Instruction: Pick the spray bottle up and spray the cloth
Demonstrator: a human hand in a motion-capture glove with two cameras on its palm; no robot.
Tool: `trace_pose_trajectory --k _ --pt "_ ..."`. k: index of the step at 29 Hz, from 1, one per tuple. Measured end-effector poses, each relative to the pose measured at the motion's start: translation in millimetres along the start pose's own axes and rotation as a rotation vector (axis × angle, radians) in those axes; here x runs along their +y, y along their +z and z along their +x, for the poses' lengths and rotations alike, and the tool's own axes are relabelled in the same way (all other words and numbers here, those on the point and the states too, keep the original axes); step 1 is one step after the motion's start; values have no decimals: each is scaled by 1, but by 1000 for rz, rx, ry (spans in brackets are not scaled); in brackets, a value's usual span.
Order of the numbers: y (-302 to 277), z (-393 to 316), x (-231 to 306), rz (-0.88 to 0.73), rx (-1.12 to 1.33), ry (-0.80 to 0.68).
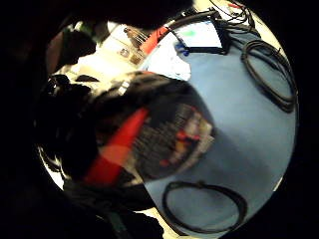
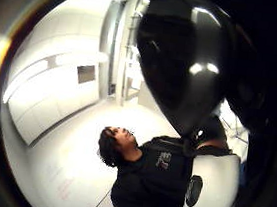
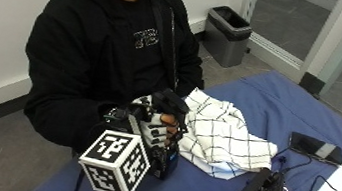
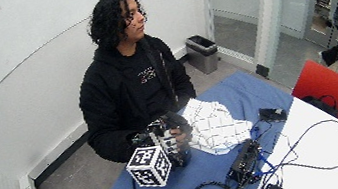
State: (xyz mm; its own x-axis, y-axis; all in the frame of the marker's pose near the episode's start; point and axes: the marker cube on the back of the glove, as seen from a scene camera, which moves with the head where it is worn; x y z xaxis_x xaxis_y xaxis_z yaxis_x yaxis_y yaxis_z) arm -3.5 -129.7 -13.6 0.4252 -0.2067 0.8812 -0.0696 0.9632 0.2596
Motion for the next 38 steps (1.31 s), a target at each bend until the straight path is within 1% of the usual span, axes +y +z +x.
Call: trace_pose_trajectory --k 3,6,10,15,19,21,25,32,36,38 --pt "0 -1 -5 151 -14 10" --pt "3 0 -10 240 47 25" --pt "7 0 -14 279 120 20" --pt "7 1 -11 302 123 -11" --pt "15 6 -29 340 107 -47" --pt "14 6 -31 332 104 -40" --pt "5 -1 -12 286 104 -2" --pt "-1 -16 -9 270 140 7" --pt "-6 -31 -12 212 159 31" --pt "-6 -38 -16 154 153 68"
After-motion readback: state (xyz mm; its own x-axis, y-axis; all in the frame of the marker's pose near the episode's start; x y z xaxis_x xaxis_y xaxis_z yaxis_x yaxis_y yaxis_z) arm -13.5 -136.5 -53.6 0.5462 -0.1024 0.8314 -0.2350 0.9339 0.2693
